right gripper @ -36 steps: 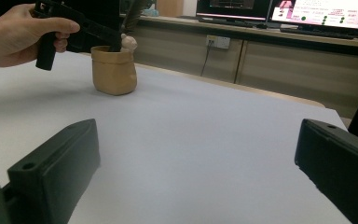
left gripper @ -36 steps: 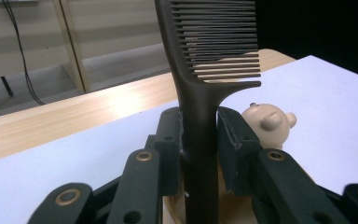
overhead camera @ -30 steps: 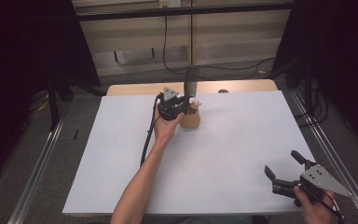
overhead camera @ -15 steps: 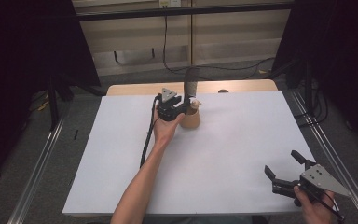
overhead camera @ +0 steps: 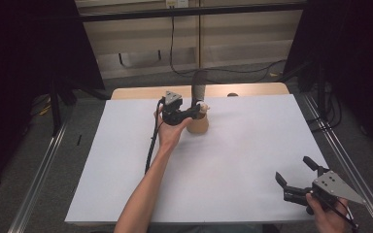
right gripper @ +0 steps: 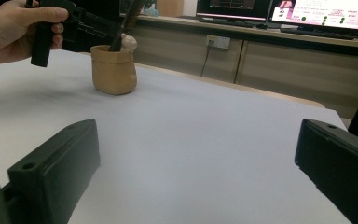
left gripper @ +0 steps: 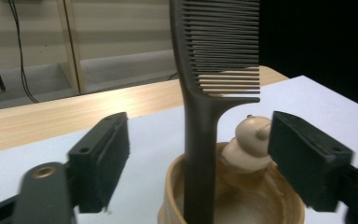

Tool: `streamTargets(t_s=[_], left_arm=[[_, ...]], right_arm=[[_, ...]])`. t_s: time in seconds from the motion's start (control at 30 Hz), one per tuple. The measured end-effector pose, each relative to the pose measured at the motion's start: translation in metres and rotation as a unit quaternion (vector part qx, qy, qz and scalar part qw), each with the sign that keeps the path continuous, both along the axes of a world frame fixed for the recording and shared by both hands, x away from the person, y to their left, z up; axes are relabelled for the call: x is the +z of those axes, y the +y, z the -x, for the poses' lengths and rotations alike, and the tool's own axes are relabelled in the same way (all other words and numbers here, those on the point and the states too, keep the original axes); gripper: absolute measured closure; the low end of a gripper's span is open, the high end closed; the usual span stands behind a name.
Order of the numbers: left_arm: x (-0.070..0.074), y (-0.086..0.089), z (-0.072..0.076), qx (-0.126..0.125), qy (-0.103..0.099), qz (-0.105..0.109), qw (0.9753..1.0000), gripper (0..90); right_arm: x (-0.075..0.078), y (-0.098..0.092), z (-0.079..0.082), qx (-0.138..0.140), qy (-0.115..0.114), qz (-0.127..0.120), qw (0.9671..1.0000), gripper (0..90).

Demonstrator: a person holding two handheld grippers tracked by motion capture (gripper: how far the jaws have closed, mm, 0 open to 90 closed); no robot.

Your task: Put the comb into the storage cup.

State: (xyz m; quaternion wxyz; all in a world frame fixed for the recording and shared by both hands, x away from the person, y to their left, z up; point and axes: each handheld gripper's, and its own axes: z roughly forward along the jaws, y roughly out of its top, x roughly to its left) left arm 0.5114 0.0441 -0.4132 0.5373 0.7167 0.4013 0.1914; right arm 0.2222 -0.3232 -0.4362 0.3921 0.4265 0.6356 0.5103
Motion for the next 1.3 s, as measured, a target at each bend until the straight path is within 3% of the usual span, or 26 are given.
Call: streamTargets(t_s=[0.2,0.27,0.33,0.43,0.53,0.6,0.7,0.9,1.03,1.2,1.3], left_arm=[[0.005,0.003,0.004,0.001,-0.002,-0.037,0.9993,9.5],[0.006,0.002,0.008,-0.004,-0.023,-0.070,0.9973,8.8],[0.007,0.003,0.011,-0.011,-0.032,-0.080,0.9962,7.7],[0.007,0.006,0.013,-0.017,-0.028,-0.064,0.9974,4.9],[0.009,0.009,0.016,-0.025,-0.030,-0.062,0.9973,2.8],[0.010,0.014,0.019,-0.030,-0.032,-0.043,0.9981,2.5],[0.012,0.020,0.023,-0.027,-0.025,-0.031,0.9988,2.0],[0.012,0.031,0.029,-0.018,-0.042,-0.026,0.9986,2.4],[0.010,0.037,0.034,-0.015,-0.040,0.001,0.9991,2.3],[0.010,0.041,0.043,-0.012,-0.054,-0.014,0.9984,2.1],[0.013,0.045,0.049,-0.014,-0.065,-0.006,0.9978,2.0]], right_arm=[[0.000,-0.001,0.000,-0.002,0.000,-0.002,1.0000,0.0],[0.000,-0.001,0.000,0.001,0.000,-0.002,1.0000,0.0],[-0.001,-0.001,-0.001,0.001,0.000,0.000,1.0000,0.0],[-0.001,-0.001,-0.002,0.000,0.001,-0.002,1.0000,0.0],[-0.002,-0.002,-0.003,-0.001,0.003,-0.001,1.0000,0.0],[-0.002,-0.001,-0.004,0.001,0.002,-0.003,1.0000,0.0],[-0.002,-0.001,-0.004,0.003,0.001,-0.002,1.0000,0.0],[-0.002,0.000,-0.004,0.001,0.002,-0.001,1.0000,0.0],[-0.001,0.000,-0.003,0.001,0.001,-0.001,1.0000,0.0],[-0.001,0.000,-0.002,-0.002,0.001,0.000,1.0000,0.0],[-0.001,0.000,-0.002,-0.001,0.000,0.002,1.0000,0.0]])
